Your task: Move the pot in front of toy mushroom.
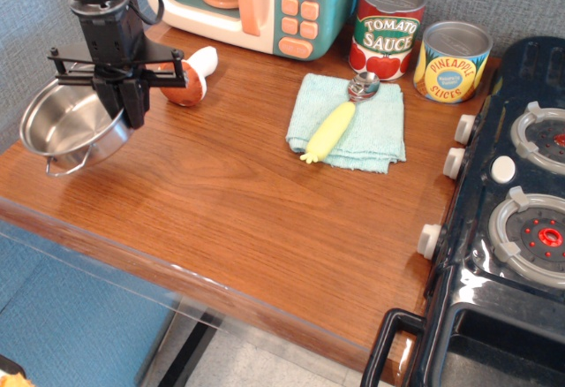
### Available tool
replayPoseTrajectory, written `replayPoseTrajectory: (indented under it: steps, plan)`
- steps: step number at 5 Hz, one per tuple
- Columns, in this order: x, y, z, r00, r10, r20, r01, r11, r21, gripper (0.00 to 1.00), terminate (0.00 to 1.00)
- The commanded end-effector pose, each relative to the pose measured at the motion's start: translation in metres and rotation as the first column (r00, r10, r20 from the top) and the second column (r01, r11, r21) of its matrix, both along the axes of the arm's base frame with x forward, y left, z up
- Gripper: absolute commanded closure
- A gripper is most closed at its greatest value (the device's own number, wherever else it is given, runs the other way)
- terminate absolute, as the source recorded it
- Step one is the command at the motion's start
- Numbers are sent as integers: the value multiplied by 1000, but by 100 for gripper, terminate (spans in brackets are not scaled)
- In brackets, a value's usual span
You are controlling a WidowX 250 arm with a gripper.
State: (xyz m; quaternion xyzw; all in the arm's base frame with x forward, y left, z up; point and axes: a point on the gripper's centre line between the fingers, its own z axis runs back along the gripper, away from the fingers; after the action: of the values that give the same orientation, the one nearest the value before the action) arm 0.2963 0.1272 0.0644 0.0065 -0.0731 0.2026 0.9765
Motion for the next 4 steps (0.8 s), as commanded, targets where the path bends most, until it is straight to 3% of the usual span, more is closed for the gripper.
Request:
replayPoseTrajectory:
  steps: [1,3,4]
  plan:
    - [-5,31,-4,999,52,15,-52,999,-13,100,0]
    - [1,21,-14,1000,-13,-5,13,999,-46,100,0]
    - [4,12,5,994,-88,67,90,995,-29,0,0]
